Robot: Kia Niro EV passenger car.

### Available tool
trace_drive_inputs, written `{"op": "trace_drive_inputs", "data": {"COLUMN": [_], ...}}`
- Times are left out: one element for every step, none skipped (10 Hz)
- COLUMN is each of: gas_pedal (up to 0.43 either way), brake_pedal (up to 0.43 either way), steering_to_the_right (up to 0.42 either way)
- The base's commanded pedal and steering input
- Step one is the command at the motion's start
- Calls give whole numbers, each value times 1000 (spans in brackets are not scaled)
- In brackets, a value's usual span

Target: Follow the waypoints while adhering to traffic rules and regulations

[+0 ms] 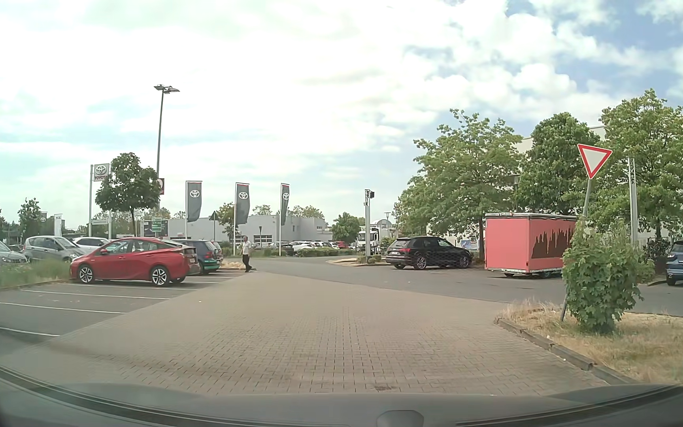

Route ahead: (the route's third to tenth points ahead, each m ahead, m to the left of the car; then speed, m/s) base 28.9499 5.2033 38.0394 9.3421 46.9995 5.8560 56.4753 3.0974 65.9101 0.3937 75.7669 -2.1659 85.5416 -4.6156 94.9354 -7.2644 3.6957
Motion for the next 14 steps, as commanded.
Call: {"op": "trace_drive_inputs", "data": {"gas_pedal": [0, 0, 0, 0, 0, 0, 0, 0, 0, 0, 0, 0, 0, 0], "brake_pedal": [24, 24, 30, 30, 30, 24, 43, 49, 49, 30, 37, 79, 134, 165], "steering_to_the_right": [16, 18, 19, 20, 21, 22, 22, 23, 24, 26, 27, 27, 28, 28]}}
